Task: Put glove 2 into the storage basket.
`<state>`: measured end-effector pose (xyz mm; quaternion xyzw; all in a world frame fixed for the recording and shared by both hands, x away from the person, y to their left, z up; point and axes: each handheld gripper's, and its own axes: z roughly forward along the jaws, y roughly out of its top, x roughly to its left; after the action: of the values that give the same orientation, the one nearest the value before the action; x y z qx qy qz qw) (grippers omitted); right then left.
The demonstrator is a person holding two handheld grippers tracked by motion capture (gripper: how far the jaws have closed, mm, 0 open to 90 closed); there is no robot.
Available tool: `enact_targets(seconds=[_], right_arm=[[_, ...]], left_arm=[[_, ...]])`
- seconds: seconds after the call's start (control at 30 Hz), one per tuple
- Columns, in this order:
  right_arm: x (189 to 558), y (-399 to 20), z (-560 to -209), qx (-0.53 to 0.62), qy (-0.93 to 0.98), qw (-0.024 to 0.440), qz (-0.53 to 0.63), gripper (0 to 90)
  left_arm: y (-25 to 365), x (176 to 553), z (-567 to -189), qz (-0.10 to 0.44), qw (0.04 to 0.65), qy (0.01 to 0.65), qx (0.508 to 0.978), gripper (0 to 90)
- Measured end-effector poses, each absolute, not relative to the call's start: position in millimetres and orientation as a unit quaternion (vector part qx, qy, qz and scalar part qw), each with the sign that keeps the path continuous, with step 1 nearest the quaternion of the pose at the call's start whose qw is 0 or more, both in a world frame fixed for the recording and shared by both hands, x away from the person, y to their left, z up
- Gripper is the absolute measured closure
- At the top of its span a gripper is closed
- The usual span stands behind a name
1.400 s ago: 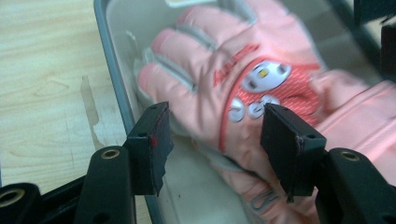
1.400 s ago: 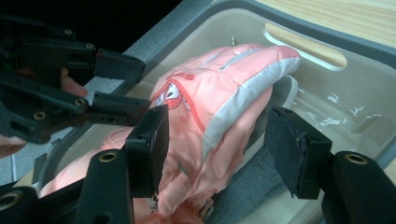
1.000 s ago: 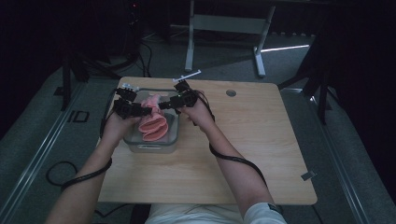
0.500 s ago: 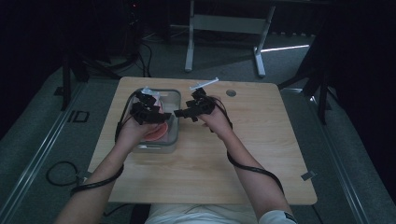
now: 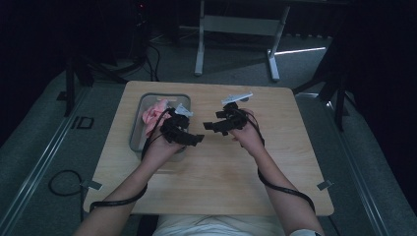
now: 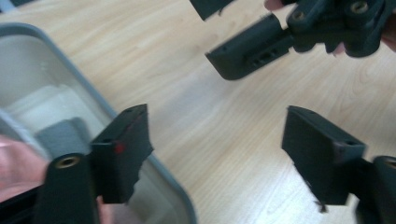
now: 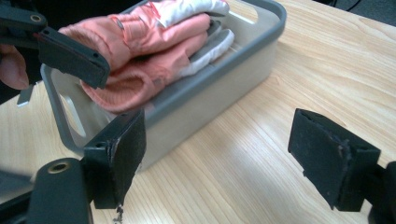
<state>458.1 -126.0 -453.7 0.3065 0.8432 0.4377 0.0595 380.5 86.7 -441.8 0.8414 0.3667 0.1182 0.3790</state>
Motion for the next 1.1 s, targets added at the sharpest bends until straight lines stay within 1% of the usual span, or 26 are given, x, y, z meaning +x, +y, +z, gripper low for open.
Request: enact_targets(seconds=[0.03, 0.1, 0.17, 0.27, 0.37, 0.43, 0.63, 0.67, 0.73, 0.93, 0.97, 1.1], right_arm=[[457.6, -128.9, -455.7, 0.308, 0.843, 0.058, 0.437, 19.0], [455.6, -134.7, -459.7, 0.310, 0.844, 0.058, 0.434, 19.0], [453.7, -141.1, -464.4, 0.310, 0.845, 0.059, 0.433, 19.1], [449.3, -151.5, -471.1, 0.314, 0.838, 0.048, 0.445, 19.7], [445.3, -161.4, -478.4, 0.315, 0.837, 0.062, 0.443, 19.5], [444.9, -168.8, -483.8, 0.324, 0.833, 0.053, 0.446, 19.2], [442.6, -180.5, -493.5, 0.335, 0.829, 0.056, 0.444, 19.1], [442.2, -182.1, -495.3, 0.336, 0.829, 0.054, 0.443, 19.1], [438.8, -187.9, -501.8, 0.341, 0.830, 0.054, 0.438, 18.9], [433.3, -198.0, -510.3, 0.349, 0.825, 0.053, 0.441, 18.9], [429.3, -203.5, -515.3, 0.351, 0.826, 0.055, 0.437, 18.1], [424.5, -210.9, -521.5, 0.355, 0.828, 0.055, 0.430, 16.9]], left_arm=[[84.0, 379.8, -444.1, 0.115, 0.380, 0.362, 0.843, 14.0], [79.3, 378.2, -448.4, 0.114, 0.387, 0.360, 0.842, 11.8], [74.1, 377.1, -452.7, 0.109, 0.384, 0.349, 0.848, 3.9], [68.2, 375.6, -460.4, 0.099, 0.388, 0.336, 0.853, 1.9], [62.8, 372.2, -467.4, 0.096, 0.393, 0.325, 0.855, 0.8], [59.5, 370.0, -471.0, 0.096, 0.399, 0.320, 0.854, 0.8], [50.0, 364.5, -478.8, 0.102, 0.403, 0.300, 0.859, 0.8], [43.2, 361.0, -483.2, 0.102, 0.400, 0.283, 0.866, 0.8], [37.6, 358.0, -487.2, 0.104, 0.399, 0.271, 0.870, 0.8], [26.6, 350.6, -495.6, 0.098, 0.400, 0.253, 0.876, 0.8], [22.4, 346.9, -499.9, 0.092, 0.401, 0.241, 0.879, 0.8], [17.9, 342.6, -507.6, 0.080, 0.408, 0.231, 0.880, 0.9]])
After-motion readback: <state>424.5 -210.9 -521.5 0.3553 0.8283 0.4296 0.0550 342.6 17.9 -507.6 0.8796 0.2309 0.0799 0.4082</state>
